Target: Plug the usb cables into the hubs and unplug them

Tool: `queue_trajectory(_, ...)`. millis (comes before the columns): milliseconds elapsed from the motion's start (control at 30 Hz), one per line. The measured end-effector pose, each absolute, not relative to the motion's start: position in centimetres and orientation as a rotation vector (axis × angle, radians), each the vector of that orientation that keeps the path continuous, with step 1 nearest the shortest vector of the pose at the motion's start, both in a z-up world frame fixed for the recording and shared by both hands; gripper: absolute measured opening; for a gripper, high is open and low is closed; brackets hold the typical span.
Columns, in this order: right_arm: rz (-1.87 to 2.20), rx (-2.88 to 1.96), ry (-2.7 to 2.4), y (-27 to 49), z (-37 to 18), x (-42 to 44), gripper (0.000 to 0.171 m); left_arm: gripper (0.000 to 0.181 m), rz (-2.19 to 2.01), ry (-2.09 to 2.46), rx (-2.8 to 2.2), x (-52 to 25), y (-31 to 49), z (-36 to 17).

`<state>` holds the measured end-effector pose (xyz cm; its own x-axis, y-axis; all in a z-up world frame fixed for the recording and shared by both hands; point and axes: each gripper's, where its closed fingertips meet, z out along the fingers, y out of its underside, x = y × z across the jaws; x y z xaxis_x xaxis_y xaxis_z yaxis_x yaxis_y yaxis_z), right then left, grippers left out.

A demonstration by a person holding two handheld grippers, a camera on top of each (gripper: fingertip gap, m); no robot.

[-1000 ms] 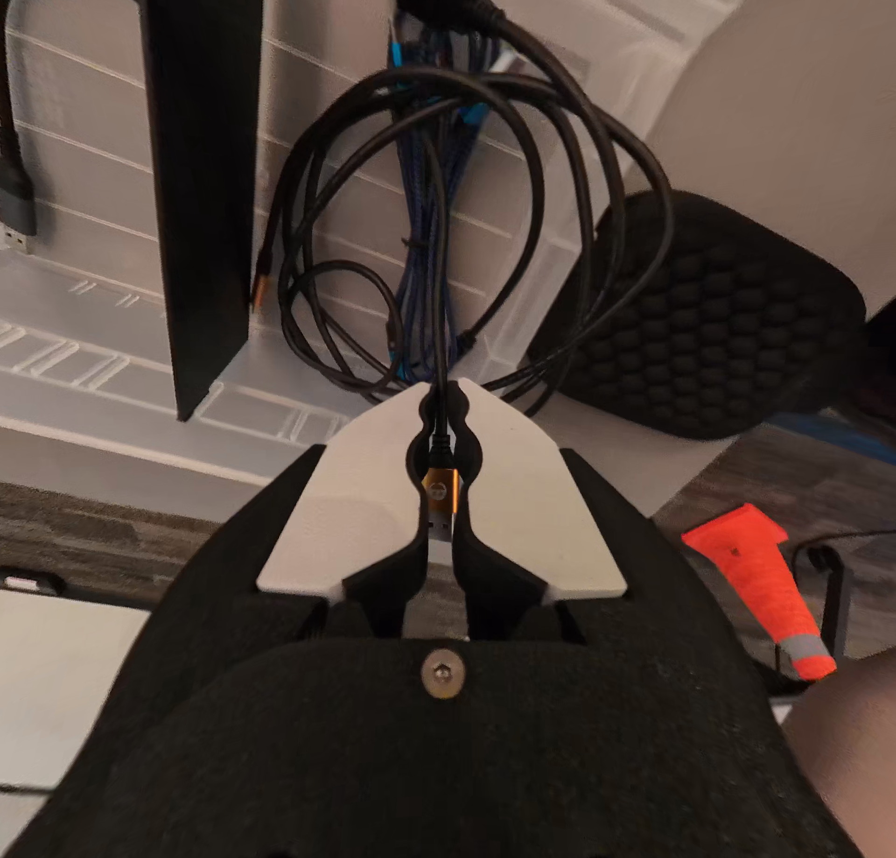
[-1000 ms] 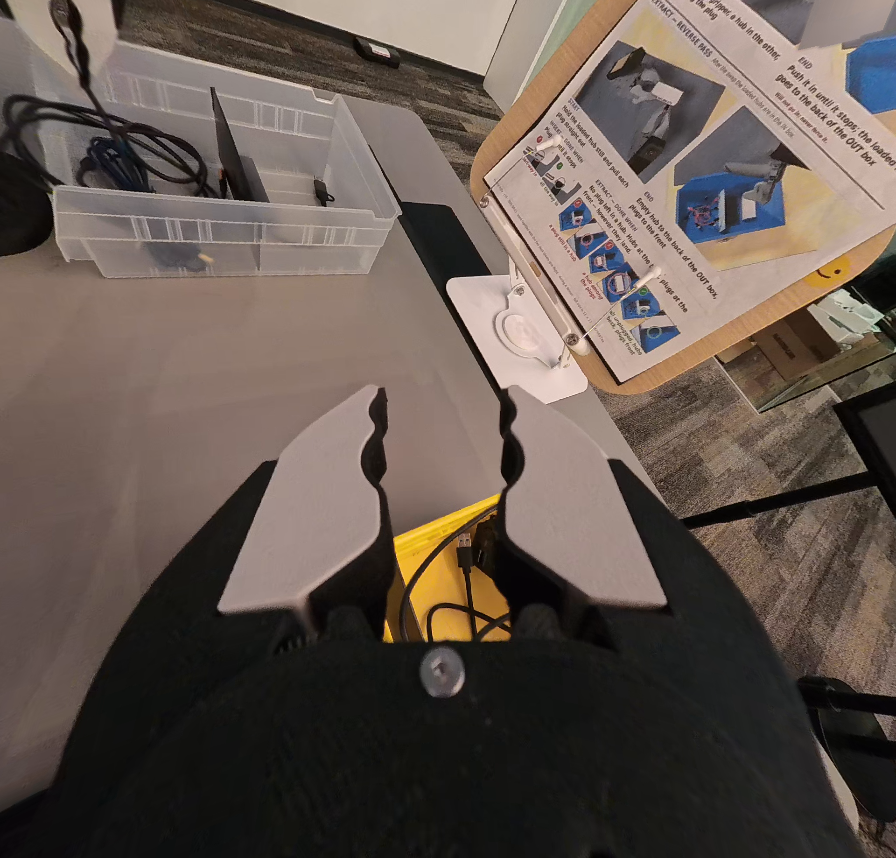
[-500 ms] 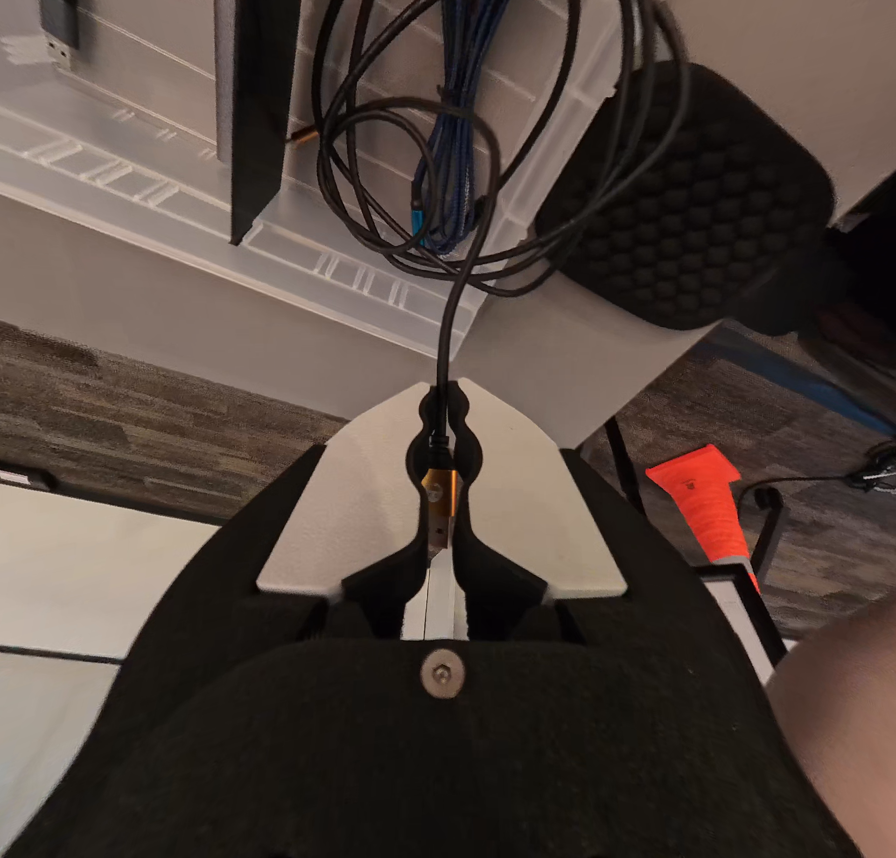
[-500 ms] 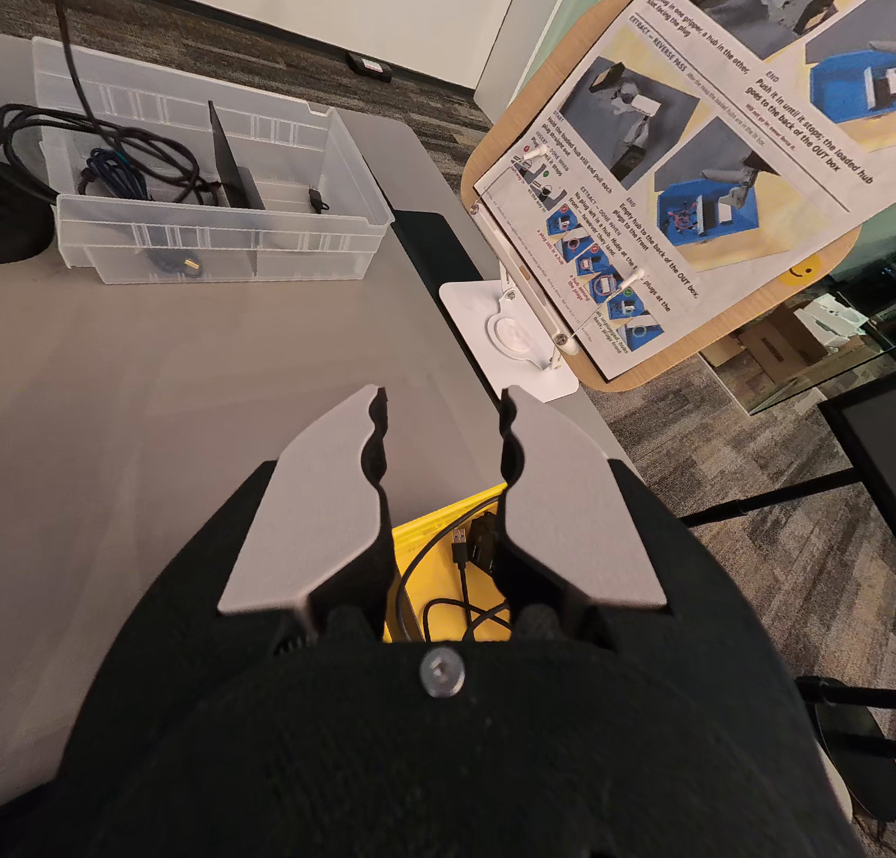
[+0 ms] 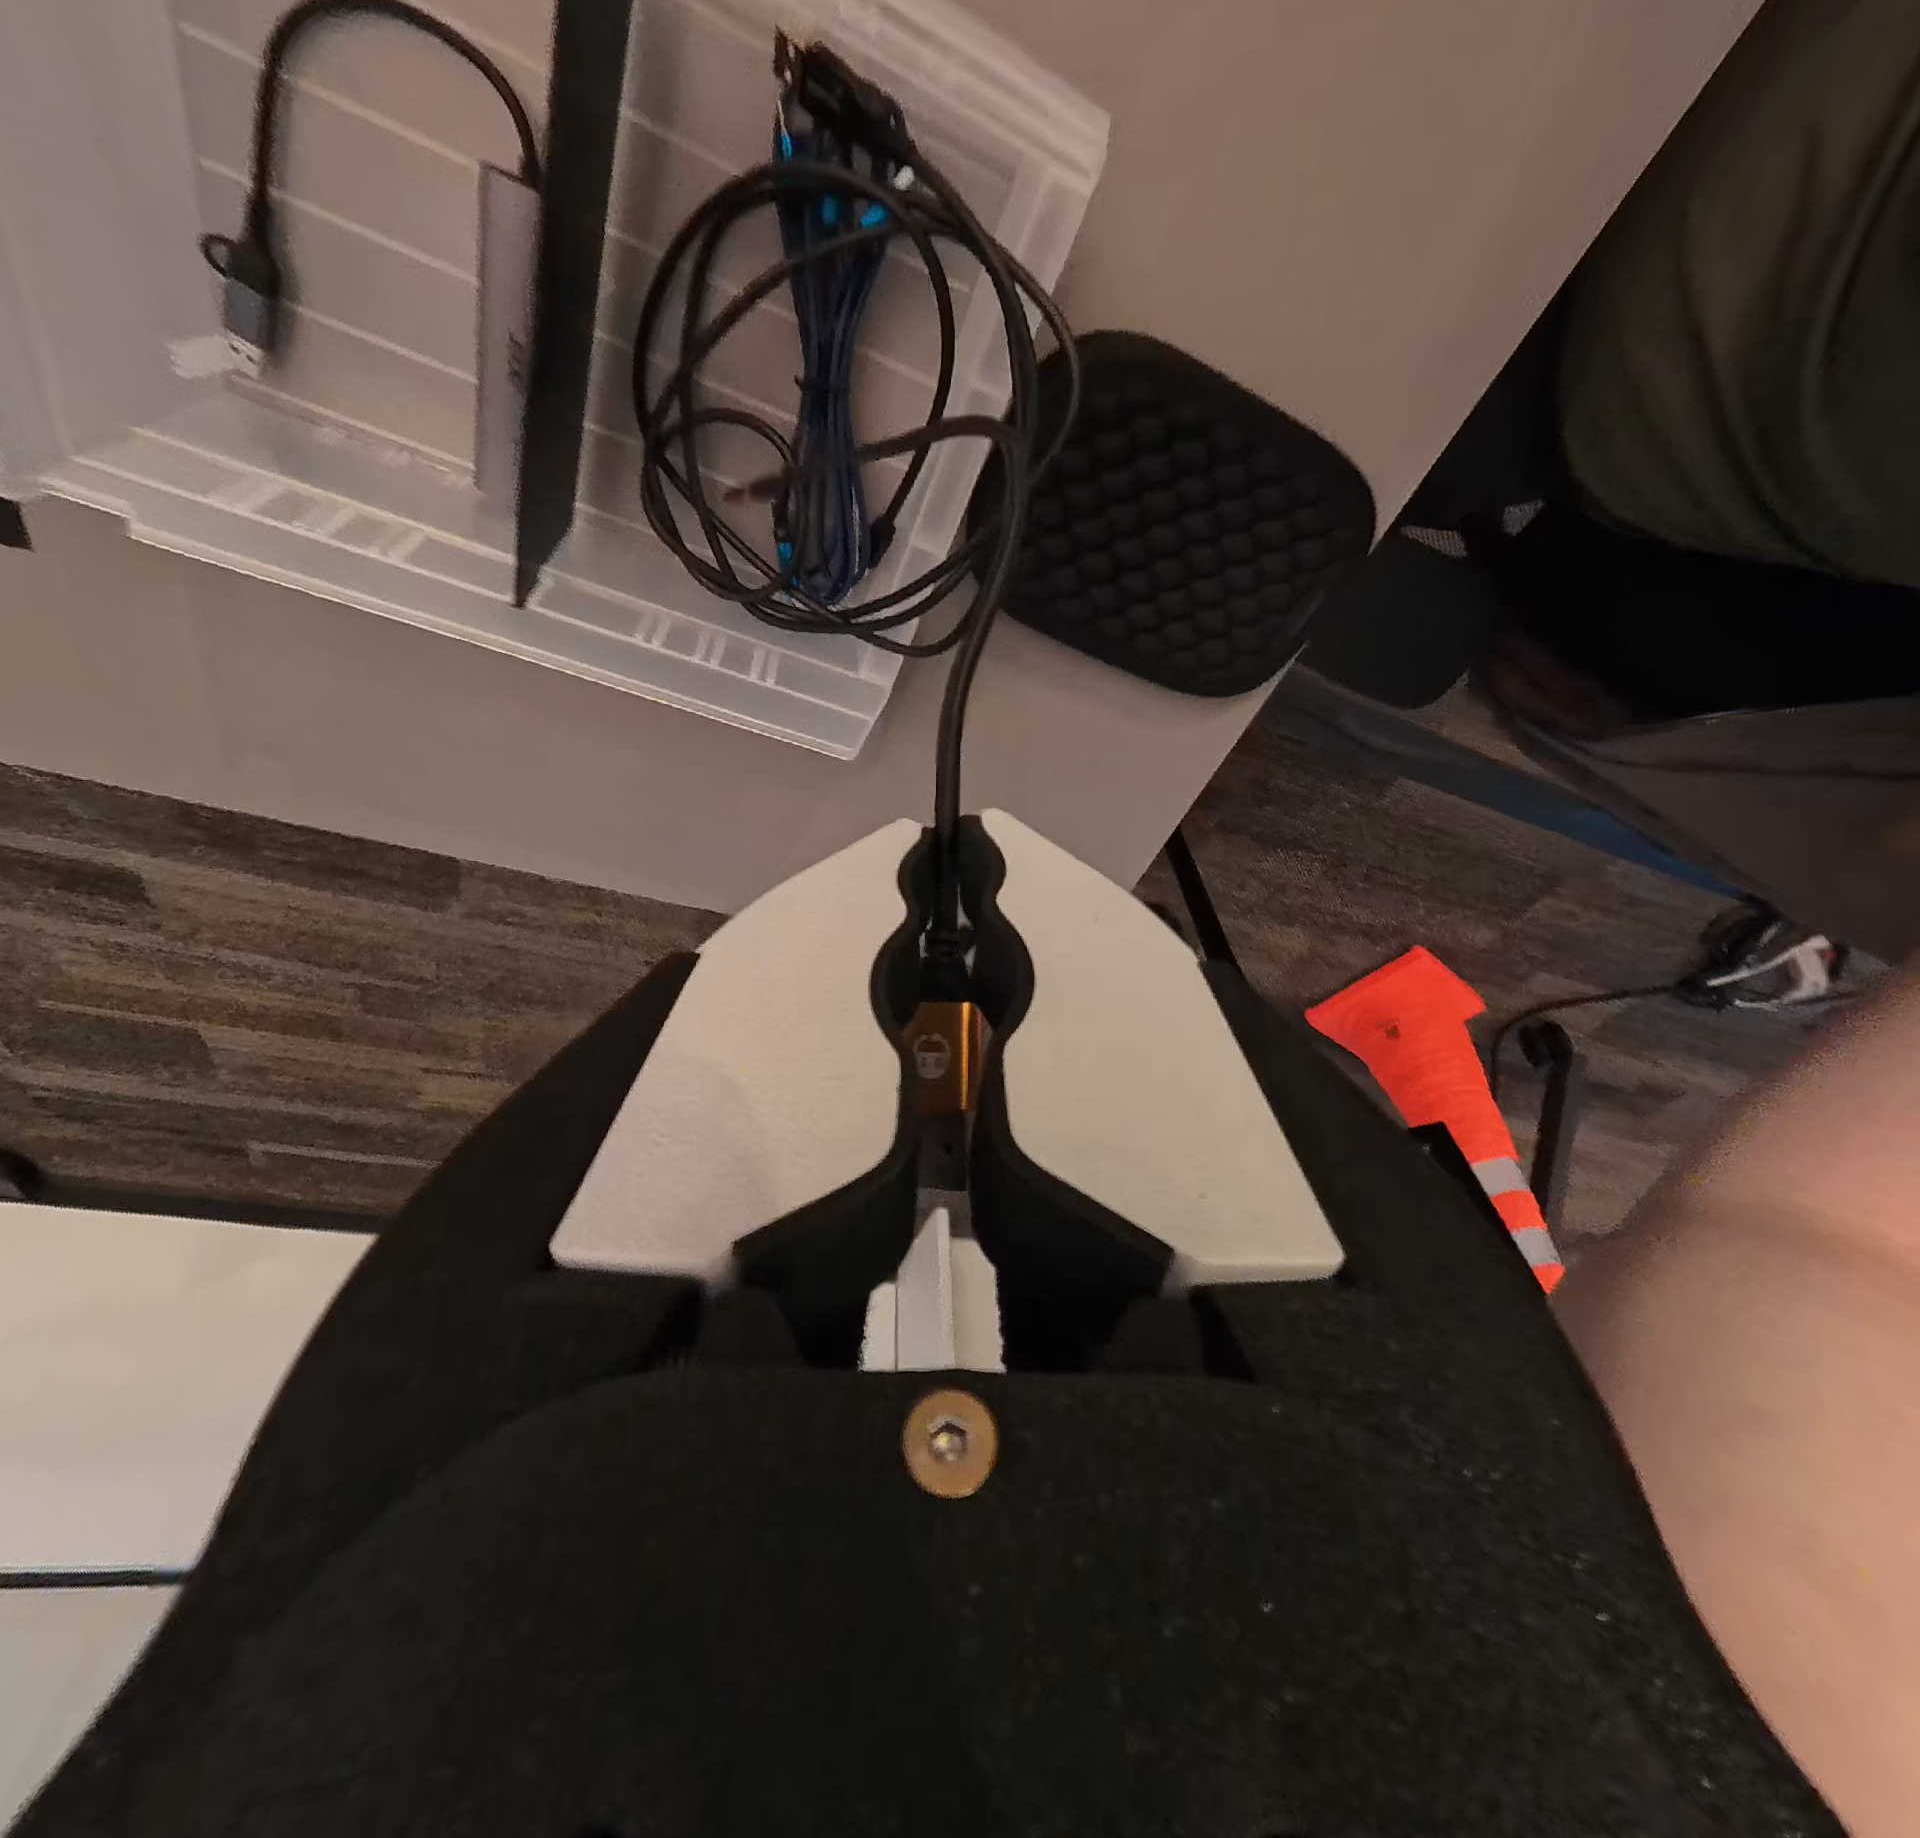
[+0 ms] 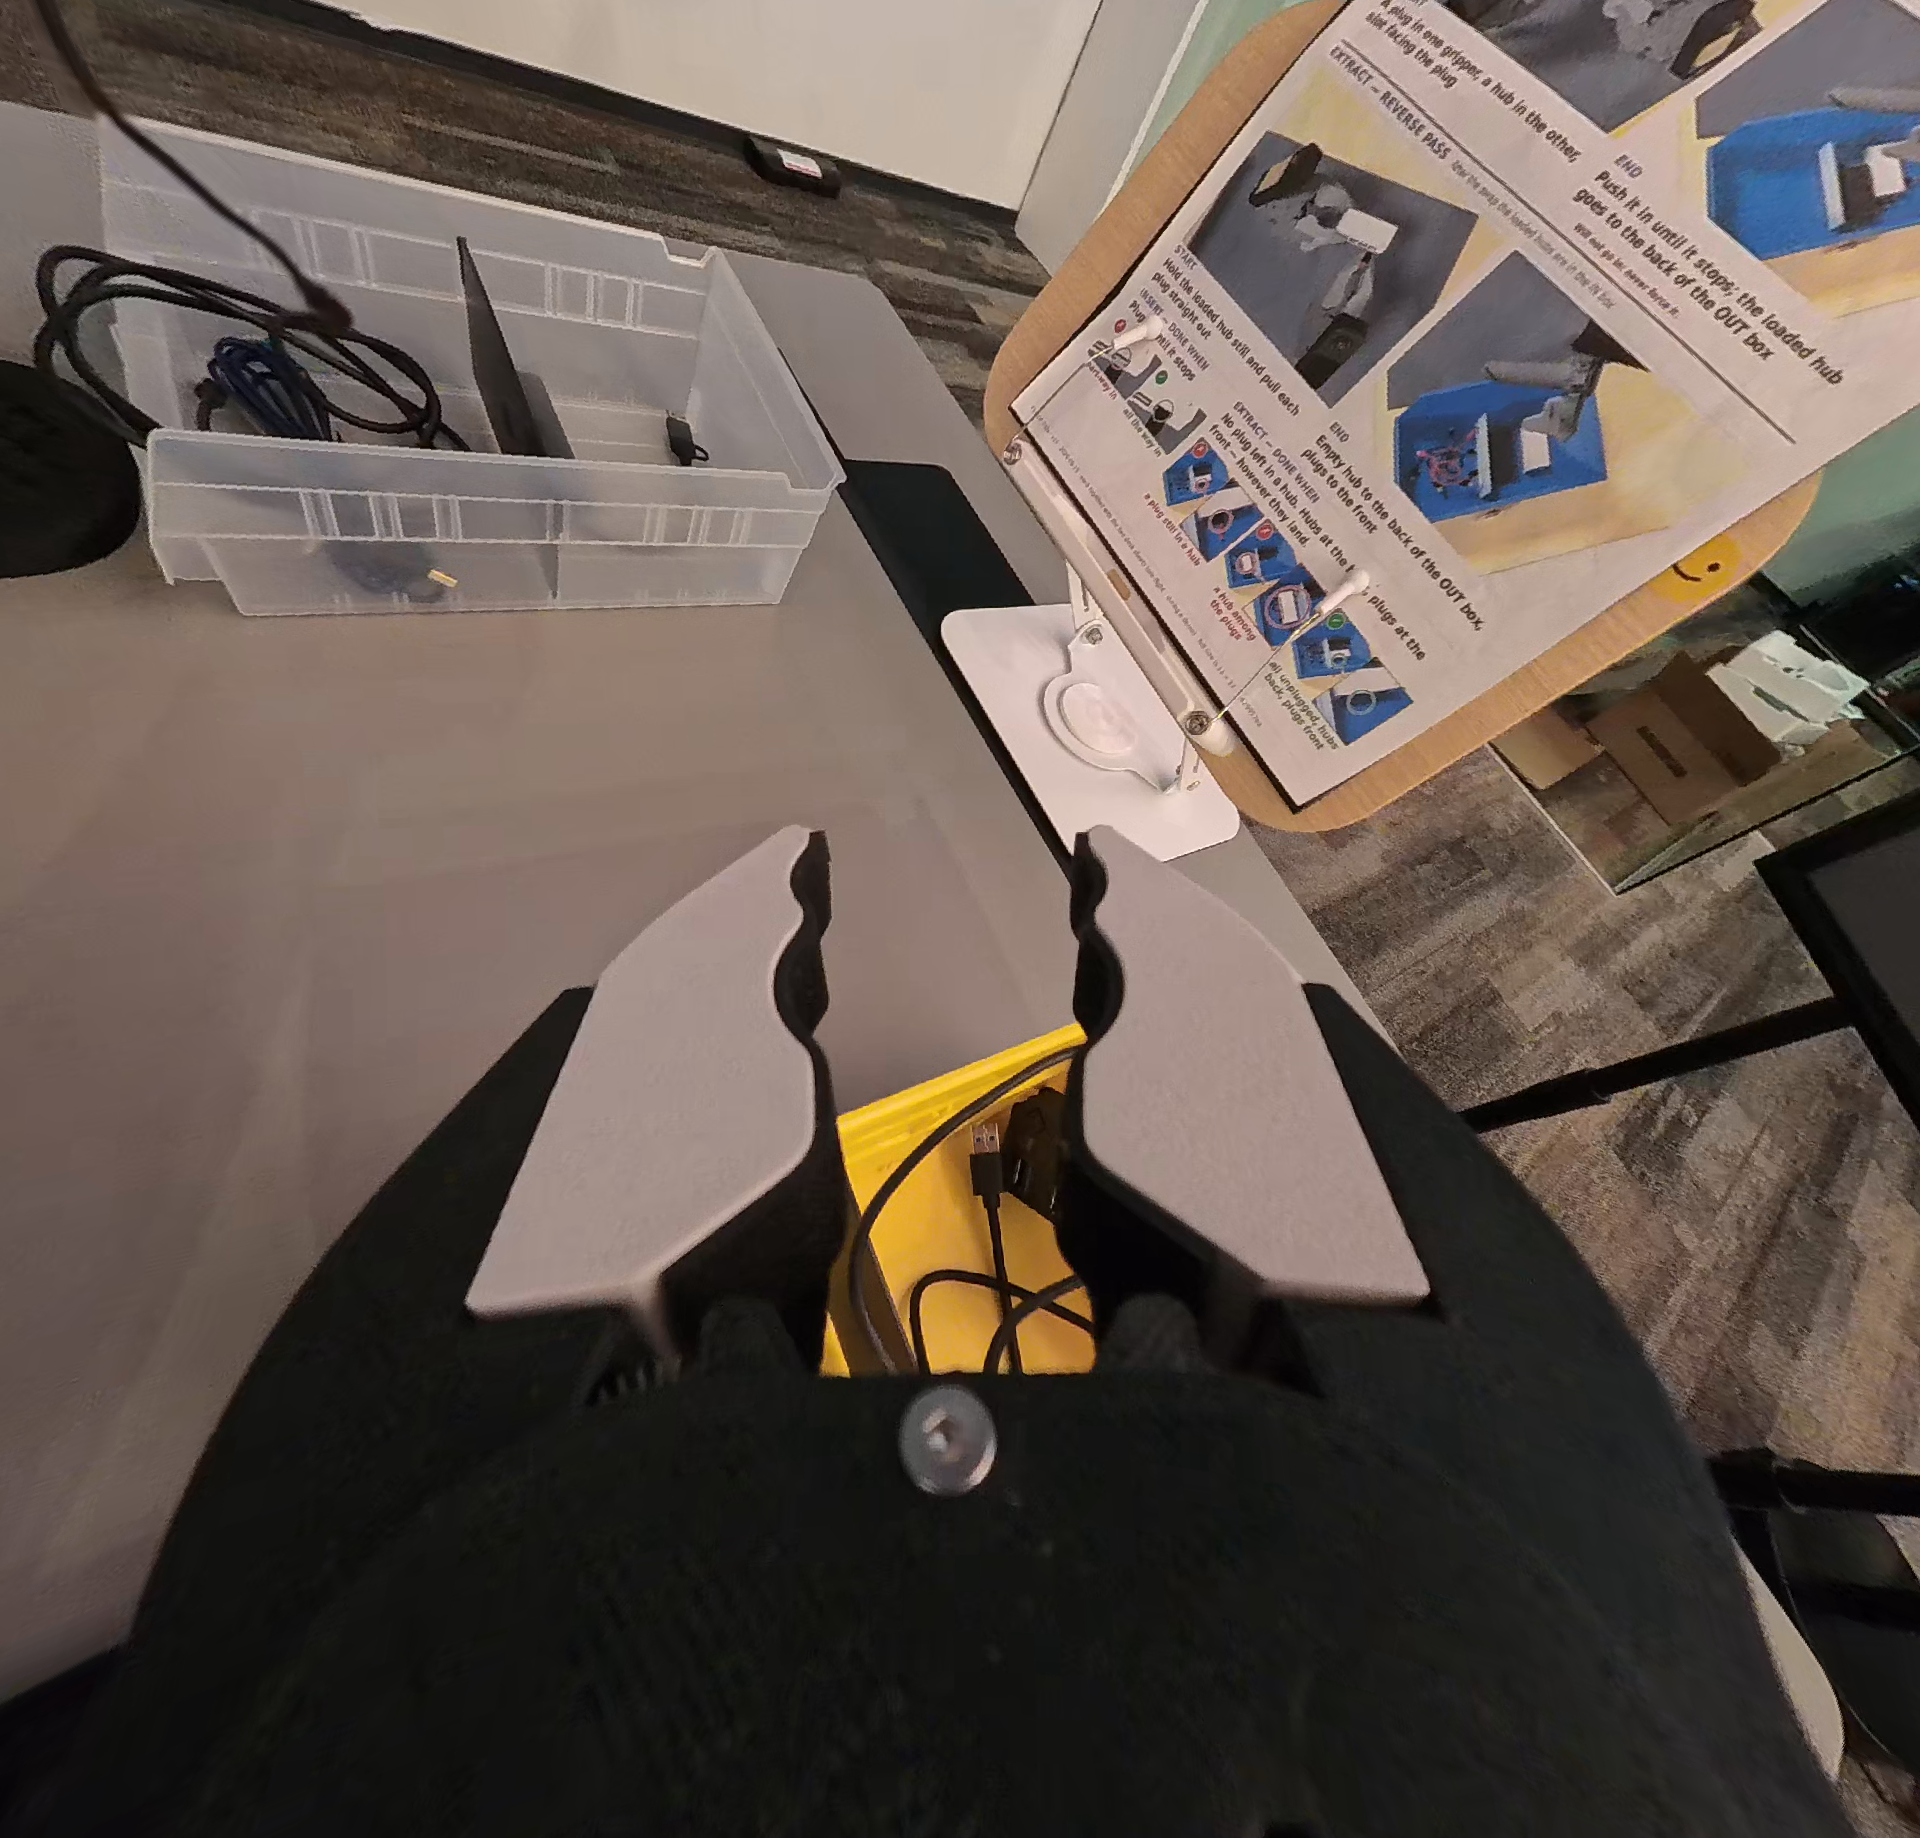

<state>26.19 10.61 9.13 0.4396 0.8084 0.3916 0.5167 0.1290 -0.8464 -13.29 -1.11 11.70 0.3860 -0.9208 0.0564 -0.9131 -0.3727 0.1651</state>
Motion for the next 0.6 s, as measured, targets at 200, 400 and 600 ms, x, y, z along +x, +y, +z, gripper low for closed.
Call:
queue_trajectory(200, 0.325, -1.501, -1.196, 10.0, 10.0, 27.0, 0.046, 0.003, -0.086, -1.956, 2.682, -6.3, 3.3, 15.9)
queue_trajectory(400, 0.317, -1.453, -1.14, 7.9, 12.0, 29.6, 0.045, 0.003, 0.322, -2.077, 3.087, 3.6, 6.0, 12.5)
queue_trajectory(600, 0.302, -1.476, -1.149, 6.9, 11.6, 31.0, 0.045, 0.003, 0.498, -1.964, 3.032, 10.3, 3.8, 0.5)
